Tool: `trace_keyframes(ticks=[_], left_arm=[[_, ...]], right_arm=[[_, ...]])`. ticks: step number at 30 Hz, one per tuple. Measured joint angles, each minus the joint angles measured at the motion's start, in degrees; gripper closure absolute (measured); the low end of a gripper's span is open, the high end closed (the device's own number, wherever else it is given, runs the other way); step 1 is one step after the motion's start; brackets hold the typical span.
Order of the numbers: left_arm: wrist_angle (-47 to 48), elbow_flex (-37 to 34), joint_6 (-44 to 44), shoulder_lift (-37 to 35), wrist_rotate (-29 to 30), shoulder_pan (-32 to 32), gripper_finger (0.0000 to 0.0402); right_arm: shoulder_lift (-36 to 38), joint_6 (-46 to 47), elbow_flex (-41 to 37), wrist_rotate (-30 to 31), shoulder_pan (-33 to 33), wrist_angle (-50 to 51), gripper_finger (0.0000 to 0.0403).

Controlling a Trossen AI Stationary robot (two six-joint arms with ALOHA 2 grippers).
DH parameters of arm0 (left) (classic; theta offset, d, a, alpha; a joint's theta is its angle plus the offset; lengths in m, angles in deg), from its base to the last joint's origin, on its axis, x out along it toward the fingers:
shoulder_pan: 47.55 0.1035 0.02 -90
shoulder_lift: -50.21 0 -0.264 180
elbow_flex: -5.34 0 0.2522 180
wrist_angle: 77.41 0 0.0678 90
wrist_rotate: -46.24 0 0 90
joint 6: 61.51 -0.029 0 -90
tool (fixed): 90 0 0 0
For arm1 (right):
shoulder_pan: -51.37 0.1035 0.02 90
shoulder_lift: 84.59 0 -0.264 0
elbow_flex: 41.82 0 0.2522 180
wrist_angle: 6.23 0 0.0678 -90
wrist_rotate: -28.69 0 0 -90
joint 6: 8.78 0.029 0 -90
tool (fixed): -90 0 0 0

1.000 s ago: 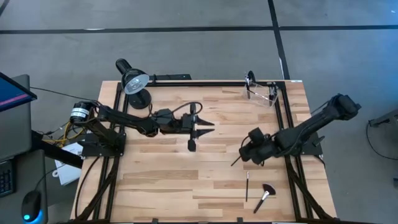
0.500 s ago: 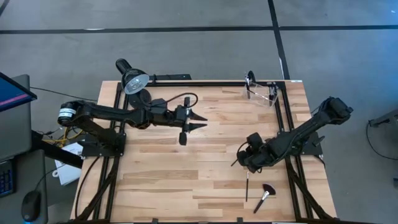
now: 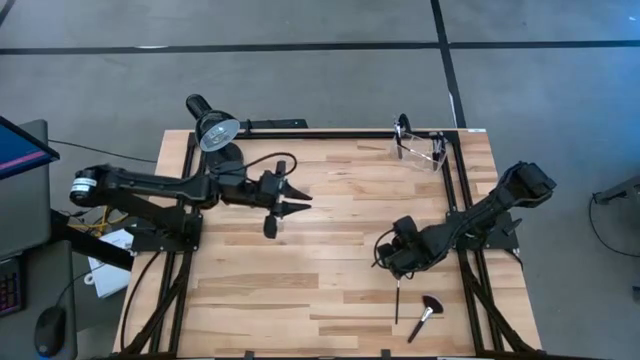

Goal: Sort items
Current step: Put the eyeshadow brush into the transparent organizer

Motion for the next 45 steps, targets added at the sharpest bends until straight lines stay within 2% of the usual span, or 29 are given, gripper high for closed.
trace_keyframes(ticks=[6,12,15,19,28,34,37,45], left_arm=[[0.1,-3.2,0.2,-3.6,0.6,-2.5,0.0318],[-0.1,-5.4,2.1,-6.1,0.8,-4.5,0.0318],[0.1,-6.4,2.1,-7.3,0.8,-5.3,0.0318],[0.0,-7.6,2.1,-10.2,0.7,-5.6,0.0318],[0.2,-10.6,1.9,-18.9,0.7,-5.6,0.0318],[0.1,-11.2,1.0,-20.1,0.7,-5.5,0.0318],[0.0,-11.2,-1.0,-20.1,0.8,-5.4,0.0318],[-0.3,-11.1,-2.9,-21.2,0.8,-4.0,0.0318]], right_arm=[[0.5,1.5,0.0,-1.9,0.0,-0.3,0.0357],[0.5,3.3,0.2,-11.3,0.2,-5.0,0.0350],[0.2,5.4,1.7,-12.2,2.0,-9.3,0.0350],[-1.1,10.2,4.4,-12.9,5.0,-9.1,0.0350],[-11.6,19.9,12.6,-18.3,10.4,-5.4,0.0350],[-19.3,22.5,26.1,-18.9,11.4,10.9,0.0352],[-21.6,22.7,30.6,-19.1,11.4,13.1,0.0352],[-25.9,24.1,32.5,-21.0,11.4,12.7,0.0352]])
